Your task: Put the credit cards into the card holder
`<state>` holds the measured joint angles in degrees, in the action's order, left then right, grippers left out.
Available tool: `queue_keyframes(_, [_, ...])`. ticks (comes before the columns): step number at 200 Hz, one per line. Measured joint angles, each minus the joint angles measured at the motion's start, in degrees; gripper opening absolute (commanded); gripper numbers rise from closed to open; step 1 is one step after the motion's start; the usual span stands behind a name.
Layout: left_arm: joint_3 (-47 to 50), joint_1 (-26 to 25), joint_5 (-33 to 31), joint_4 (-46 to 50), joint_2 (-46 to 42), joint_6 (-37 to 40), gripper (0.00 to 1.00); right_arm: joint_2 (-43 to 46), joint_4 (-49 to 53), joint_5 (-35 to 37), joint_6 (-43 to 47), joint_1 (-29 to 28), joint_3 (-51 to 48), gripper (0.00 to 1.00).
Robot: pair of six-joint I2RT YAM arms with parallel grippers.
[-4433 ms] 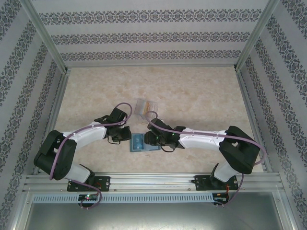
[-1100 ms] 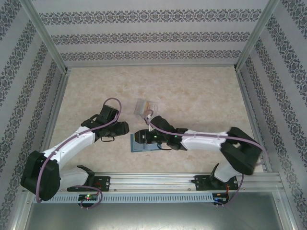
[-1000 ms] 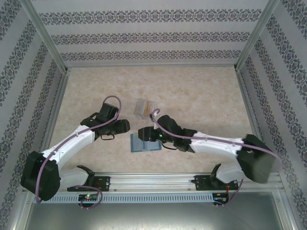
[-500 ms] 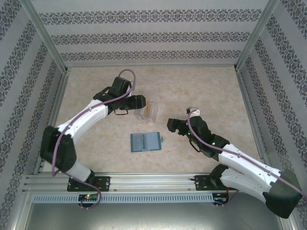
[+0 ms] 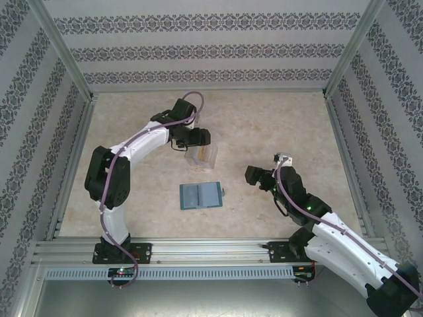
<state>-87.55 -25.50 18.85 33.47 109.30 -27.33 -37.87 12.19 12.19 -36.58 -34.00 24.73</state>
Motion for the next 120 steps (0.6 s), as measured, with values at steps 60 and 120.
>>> queue_keyframes(60, [-0.24, 0.0, 1.68, 0.52, 2.73, -0.04, 0.68, 0.42, 1.07, -1.38, 0.61, 0.92, -0.09, 0.98])
queue_keyframes(120, [-0.24, -0.02, 1.44, 0.52, 2.73, -0.07, 0.7, 0.15, 1.38, -2.62, 0.59, 1.27, -0.11, 0.98])
